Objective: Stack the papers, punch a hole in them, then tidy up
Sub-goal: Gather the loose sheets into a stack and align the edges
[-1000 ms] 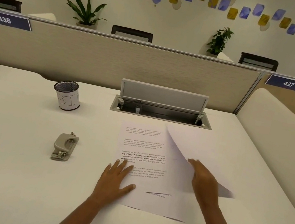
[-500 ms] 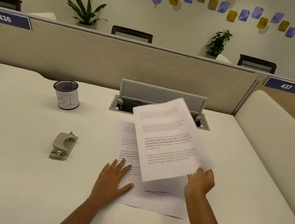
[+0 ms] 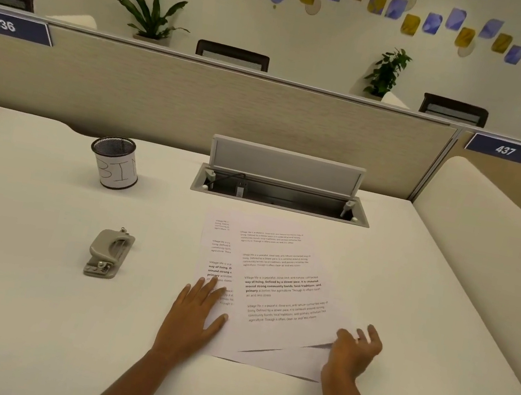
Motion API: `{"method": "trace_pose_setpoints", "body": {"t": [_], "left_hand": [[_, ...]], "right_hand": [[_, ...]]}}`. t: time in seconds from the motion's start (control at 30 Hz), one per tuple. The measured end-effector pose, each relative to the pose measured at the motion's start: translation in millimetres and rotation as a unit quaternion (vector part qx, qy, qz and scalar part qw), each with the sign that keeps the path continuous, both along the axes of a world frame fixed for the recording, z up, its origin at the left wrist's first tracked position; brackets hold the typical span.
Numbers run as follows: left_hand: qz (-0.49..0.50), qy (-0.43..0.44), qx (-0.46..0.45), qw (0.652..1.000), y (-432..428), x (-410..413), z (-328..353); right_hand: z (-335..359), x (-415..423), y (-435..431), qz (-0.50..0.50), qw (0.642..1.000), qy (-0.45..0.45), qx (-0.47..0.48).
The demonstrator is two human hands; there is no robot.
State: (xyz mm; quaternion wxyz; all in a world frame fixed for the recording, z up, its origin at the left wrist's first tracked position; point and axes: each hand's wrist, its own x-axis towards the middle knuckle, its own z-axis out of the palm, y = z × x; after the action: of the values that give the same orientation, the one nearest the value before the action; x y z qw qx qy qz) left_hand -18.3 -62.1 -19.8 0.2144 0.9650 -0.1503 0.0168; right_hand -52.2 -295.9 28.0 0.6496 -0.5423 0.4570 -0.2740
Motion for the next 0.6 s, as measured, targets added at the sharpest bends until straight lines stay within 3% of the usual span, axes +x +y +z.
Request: {"method": "trace_pose_setpoints", "body": {"t": [0.1, 0.23, 0.33, 0.43, 0.5, 0.6], "left_hand": [[0.002, 0.004, -0.004, 1.000, -0.4, -1.0, 1.7], [0.006, 0.006, -0.014, 1.000, -1.3, -1.9, 4.3], [0.011, 0.008, -0.034, 0.999, -2.2, -3.7, 9.3], [0.024, 0.025, -0.057, 0.998, -1.6, -4.2, 14.9], [0.056, 0.041, -0.053, 0.996, -1.1, -5.1, 18.9], [0.150, 0.032, -0.065, 0.986, -2.0, -8.1, 27.7]], "right_hand": [[2.2, -2.8, 0.0, 0.042, 0.980, 0.028, -0.194], [-0.4, -2.5, 19.0, 0.227, 0.875, 0.061, -0.423], [-5.8, 2.6, 37.5, 0.386, 0.779, 0.129, -0.477], [-19.6, 8.5, 52.0, 0.462, 0.677, 0.222, -0.528], [-28.6, 9.3, 58.2, 0.480, 0.651, 0.248, -0.533], [-39.3, 7.2, 59.3, 0.473, 0.644, 0.249, -0.547]]}}
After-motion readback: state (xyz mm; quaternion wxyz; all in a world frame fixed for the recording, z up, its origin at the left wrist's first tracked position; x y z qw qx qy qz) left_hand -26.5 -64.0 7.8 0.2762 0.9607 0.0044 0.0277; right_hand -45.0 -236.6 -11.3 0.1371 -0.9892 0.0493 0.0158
